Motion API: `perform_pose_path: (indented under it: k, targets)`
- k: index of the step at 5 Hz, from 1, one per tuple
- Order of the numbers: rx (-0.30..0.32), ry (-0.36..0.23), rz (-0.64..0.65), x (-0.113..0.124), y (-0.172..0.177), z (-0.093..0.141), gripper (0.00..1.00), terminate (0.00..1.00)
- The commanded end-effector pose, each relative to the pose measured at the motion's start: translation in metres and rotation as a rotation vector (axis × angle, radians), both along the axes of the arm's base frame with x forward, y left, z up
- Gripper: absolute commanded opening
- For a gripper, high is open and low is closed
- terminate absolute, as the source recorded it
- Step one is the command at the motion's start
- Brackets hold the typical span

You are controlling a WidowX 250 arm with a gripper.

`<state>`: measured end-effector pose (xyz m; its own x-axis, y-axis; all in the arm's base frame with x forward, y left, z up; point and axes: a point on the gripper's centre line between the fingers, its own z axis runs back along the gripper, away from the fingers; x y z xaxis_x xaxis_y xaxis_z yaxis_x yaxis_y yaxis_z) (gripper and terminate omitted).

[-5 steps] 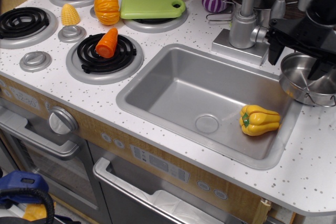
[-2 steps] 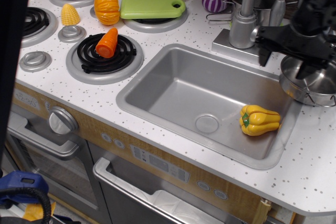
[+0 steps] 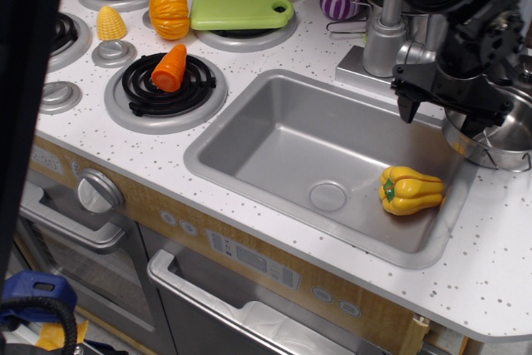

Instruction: Put pan in sink

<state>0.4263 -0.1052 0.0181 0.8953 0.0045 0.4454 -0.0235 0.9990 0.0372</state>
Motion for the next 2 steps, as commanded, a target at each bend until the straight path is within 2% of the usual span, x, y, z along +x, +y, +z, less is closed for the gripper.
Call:
perform_pose_path:
  k: [1, 2]
  targets:
    - [-0.047, -0.050, -0.021, 0.0221, 0.0011, 0.0073, 1.00, 0.00]
    - [-0.042, -0.033, -0.022, 0.0278, -0.0019, 0.0086, 0.00, 0.00]
